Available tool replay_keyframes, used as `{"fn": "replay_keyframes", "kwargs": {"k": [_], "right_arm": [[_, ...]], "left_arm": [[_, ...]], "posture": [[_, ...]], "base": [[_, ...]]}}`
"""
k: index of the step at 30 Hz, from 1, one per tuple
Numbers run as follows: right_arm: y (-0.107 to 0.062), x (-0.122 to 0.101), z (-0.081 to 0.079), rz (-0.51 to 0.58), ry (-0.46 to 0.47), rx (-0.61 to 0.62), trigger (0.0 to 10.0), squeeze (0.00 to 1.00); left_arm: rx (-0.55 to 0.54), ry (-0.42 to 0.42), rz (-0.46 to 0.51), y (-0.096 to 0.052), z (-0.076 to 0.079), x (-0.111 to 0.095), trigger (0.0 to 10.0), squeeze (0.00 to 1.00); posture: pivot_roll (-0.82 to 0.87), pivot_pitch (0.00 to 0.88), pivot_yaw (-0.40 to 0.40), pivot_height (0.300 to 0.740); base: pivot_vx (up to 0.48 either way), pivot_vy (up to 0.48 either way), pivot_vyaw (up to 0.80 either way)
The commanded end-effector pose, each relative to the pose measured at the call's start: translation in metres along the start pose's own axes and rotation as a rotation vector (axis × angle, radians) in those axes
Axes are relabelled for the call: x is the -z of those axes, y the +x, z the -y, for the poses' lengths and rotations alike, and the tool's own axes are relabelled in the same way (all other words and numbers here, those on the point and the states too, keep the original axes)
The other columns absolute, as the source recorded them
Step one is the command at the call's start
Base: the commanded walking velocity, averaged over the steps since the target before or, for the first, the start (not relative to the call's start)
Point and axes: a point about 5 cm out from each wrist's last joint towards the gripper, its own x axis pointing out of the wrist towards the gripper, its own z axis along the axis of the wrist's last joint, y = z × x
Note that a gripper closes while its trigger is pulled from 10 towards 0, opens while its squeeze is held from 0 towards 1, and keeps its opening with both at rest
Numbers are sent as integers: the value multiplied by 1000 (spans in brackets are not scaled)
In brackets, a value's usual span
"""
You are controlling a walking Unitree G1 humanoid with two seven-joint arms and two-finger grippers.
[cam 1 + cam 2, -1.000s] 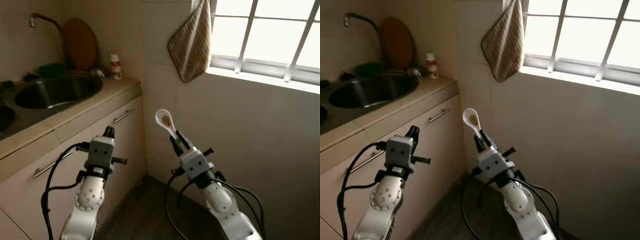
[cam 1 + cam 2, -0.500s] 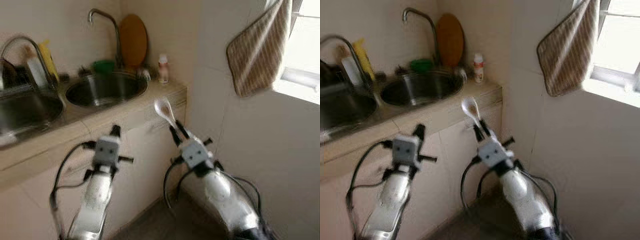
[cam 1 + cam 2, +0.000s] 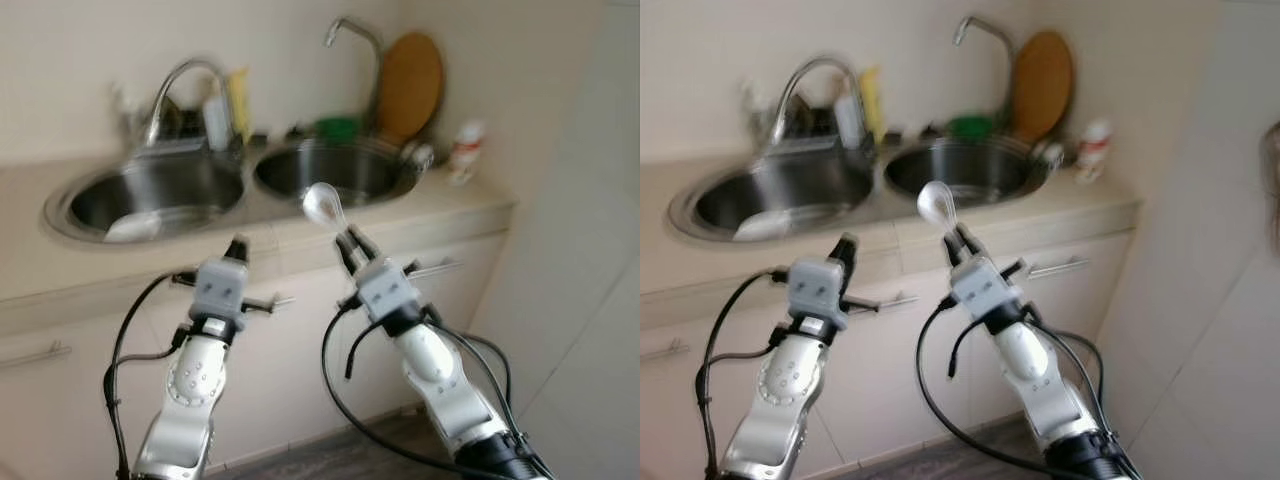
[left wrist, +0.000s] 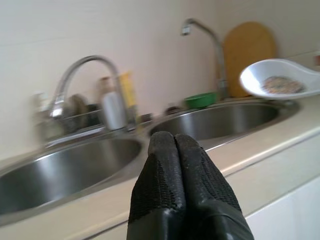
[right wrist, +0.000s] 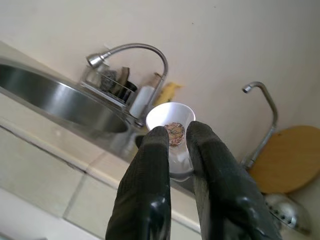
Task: Kitchen organization
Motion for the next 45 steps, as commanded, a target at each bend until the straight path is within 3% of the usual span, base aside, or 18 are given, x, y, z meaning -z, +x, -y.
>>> {"fn": "replay_keyframes", "kwargs": {"k": [1,7,12,23,45], "right_arm": [[3,-3,-4,13,28,0,0,0],[4,-2,-2,7,46,29,0,0],[8,-2,7,-1,65,79,0,0],[8,0,8,-5,86,100,0,0],[3,4,6,-25,102,117,0,0]], "left_arm": [[-7,14,1,1,-4,-1,10000,0],[-14,12,6,3,-5,-3,10000,0],[-15,14,3,3,-5,-2,10000,0],[-11,4,3,3,-4,-1,10000,0],[16,1,-1,5,0,0,10000,0]], "posture": [[44,0,-20,740],[46,0,-23,740],[45,0,-22,740],[43,0,-20,740],[43,0,-8,740]], "base": [[0,0,800],[0,0,800],[0,0,0],[0,0,0],[264,0,0]]}}
